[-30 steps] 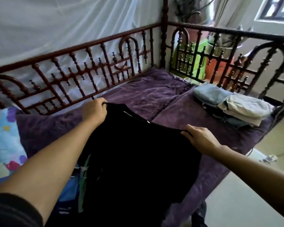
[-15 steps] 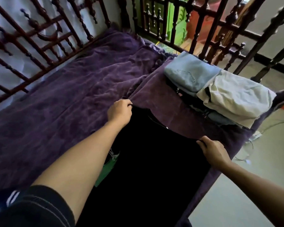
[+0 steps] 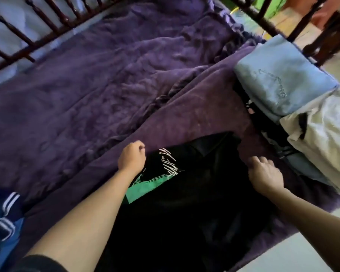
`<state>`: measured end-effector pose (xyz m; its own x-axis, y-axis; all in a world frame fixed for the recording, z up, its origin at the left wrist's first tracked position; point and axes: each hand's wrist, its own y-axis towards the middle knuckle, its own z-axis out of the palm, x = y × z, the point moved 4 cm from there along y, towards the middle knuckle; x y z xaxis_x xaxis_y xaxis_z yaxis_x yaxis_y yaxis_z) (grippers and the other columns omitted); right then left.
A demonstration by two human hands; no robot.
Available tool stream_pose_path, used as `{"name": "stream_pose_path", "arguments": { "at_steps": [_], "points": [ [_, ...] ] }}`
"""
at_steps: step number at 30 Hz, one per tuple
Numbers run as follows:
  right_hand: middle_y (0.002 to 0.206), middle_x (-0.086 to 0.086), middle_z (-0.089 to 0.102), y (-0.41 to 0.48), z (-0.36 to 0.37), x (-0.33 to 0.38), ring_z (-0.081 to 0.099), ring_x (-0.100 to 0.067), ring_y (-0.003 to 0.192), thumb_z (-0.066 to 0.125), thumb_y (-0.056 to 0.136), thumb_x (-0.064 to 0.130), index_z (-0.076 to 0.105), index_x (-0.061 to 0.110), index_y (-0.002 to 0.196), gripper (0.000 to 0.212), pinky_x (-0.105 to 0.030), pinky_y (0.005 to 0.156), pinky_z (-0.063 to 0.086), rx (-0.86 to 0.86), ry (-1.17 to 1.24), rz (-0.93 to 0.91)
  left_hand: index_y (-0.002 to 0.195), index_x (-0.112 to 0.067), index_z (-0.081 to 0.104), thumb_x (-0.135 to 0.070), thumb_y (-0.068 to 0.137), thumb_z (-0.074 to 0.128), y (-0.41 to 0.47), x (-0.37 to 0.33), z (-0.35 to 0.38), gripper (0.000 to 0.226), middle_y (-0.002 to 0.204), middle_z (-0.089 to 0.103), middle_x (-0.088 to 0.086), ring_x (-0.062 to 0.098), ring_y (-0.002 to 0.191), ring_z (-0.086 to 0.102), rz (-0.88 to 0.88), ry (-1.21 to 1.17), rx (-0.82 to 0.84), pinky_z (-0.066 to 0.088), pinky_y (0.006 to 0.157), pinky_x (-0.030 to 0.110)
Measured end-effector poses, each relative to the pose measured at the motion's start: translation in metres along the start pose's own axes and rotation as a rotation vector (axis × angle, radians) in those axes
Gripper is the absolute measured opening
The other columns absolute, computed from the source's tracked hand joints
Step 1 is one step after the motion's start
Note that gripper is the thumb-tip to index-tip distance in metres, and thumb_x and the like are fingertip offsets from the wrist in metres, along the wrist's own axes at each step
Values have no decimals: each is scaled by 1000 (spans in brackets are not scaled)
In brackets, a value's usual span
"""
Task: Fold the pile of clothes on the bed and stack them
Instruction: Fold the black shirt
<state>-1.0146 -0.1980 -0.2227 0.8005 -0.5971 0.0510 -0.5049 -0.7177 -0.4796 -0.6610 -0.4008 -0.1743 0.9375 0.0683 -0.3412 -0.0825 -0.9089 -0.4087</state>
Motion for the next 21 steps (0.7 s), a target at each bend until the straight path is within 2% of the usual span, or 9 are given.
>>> {"name": "stream_pose_path", "arguments": {
  "at_steps": [5, 8, 9, 10, 12, 15, 17, 19, 21],
  "points": [
    [130, -5, 49, 35, -9, 135, 41, -28, 124, 63, 82, 24, 49, 22, 132, 52, -43, 90, 45, -46, -63, -430, 107, -19, 64, -21, 91, 58, -40, 144, 5, 17, 112, 66, 8, 30, 105, 59, -385, 55, 97, 50, 84, 36],
    [155, -4, 20, 52, 21, 195, 16, -26, 143, 73, 74, 30, 22, 29, 148, 90, -45, 102, 36, 94, -287, -578, 129, -19, 50, -30, 86, 67, -60, 204, 23, 47, 128, 52, 11, 31, 114, 54, -576, 55, 154, 49, 90, 41],
    [157, -2, 14, 56, 34, 206, 12, -25, 145, 73, 74, 32, 16, 32, 150, 95, -45, 103, 33, 120, -379, -593, 135, -21, 43, -34, 83, 71, -65, 218, 32, 61, 131, 46, 11, 32, 117, 51, -609, 59, 177, 49, 91, 43],
    [157, 0, 16, 58, 46, 211, 15, -24, 145, 71, 77, 34, 17, 34, 150, 91, -44, 103, 32, 124, -454, -599, 139, -24, 35, -37, 79, 74, -69, 229, 41, 73, 134, 42, 11, 33, 119, 47, -620, 77, 194, 47, 92, 44],
    [148, 2, 39, 62, 59, 211, 34, -22, 136, 62, 84, 37, 39, 34, 142, 62, -42, 99, 35, 51, -467, -621, 140, -29, 32, -38, 78, 75, -71, 243, 55, 76, 133, 39, 11, 32, 120, 44, -594, 132, 161, 44, 92, 46],
    [126, -2, 62, 67, 49, 209, 54, -28, 116, 59, 88, 32, 63, 25, 121, 34, -42, 91, 41, -37, -206, -593, 116, -20, 61, -34, 86, 67, -61, 247, 48, 33, 119, 52, 13, 34, 110, 49, -505, 165, -52, 43, 88, 45],
    [119, -7, 64, 75, 31, 216, 58, -33, 108, 55, 91, 35, 65, 24, 114, 27, -42, 87, 42, -31, -107, -526, 103, -16, 69, -32, 89, 63, -48, 242, 28, 22, 111, 56, 13, 35, 106, 51, -436, 130, -185, 43, 85, 46],
    [115, -15, 65, 89, 11, 231, 59, -39, 103, 49, 94, 41, 65, 21, 109, 30, -43, 83, 44, -34, -81, -460, 102, -12, 70, -31, 90, 62, -25, 234, -4, 23, 112, 56, 15, 37, 106, 53, -400, -10, -305, 45, 84, 45],
    [120, -22, 61, 105, -9, 247, 57, -43, 107, 45, 96, 43, 64, 19, 116, 36, -44, 86, 45, -34, -65, -380, 106, -10, 68, -30, 90, 63, 4, 227, -36, 26, 114, 57, 18, 37, 108, 54, -356, -172, -416, 44, 87, 42]
  ]
}}
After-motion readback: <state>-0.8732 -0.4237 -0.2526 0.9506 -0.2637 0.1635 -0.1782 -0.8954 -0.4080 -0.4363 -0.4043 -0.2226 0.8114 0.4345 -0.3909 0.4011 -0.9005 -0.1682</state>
